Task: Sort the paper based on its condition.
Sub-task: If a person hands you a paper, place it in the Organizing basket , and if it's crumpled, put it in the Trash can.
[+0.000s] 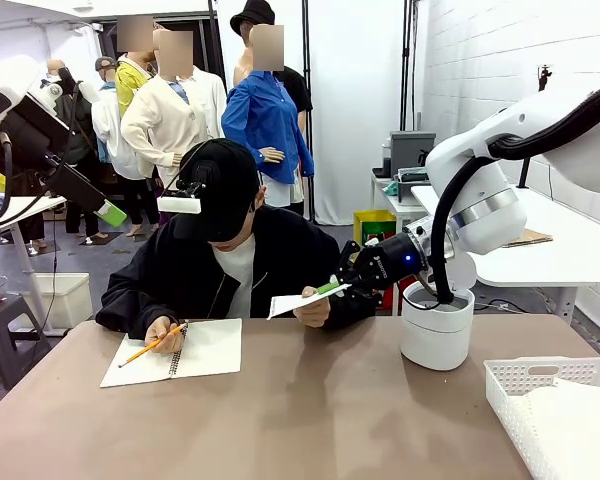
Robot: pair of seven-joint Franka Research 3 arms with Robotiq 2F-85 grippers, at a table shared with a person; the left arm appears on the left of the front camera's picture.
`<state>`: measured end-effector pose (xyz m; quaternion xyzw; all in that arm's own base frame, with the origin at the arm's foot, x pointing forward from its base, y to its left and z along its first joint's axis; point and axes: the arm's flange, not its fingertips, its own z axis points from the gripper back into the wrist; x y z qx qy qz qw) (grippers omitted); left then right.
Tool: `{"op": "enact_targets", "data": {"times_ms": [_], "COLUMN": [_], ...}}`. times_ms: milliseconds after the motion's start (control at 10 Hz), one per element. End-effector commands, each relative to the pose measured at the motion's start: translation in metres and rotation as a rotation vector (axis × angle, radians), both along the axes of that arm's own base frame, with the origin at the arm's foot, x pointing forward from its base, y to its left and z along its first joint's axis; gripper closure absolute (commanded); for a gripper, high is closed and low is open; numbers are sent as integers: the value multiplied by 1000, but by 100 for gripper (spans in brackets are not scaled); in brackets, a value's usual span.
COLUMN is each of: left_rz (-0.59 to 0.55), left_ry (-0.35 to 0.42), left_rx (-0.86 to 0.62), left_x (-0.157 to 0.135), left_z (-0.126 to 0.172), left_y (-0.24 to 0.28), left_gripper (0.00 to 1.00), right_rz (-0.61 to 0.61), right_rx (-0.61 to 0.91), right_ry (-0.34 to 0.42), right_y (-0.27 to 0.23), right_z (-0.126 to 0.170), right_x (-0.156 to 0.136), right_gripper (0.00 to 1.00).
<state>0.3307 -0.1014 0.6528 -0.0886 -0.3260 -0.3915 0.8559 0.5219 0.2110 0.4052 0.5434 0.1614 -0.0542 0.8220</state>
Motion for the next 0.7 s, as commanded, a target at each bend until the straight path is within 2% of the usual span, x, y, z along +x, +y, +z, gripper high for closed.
{"op": "enact_targets", "data": {"times_ms": [0,200,600], "left_rz": [16,16,16], "left_ry": [3,3,3], "left_rx": [2,2,2], "left_x": [-1,-1,-1], "left_z": [0,0,0], "left_y": [-1,-1,-1], "left_gripper": [0,0,0], "right_rz": [15,8,124], "right_rx": [2,-19,-225], "right_ry": [-53,-115,-379], "right_y": [0,-1,-27], "right_z": [13,32,101], "right_x": [-8,-15,-69], "right_gripper": [100,100,100]}}
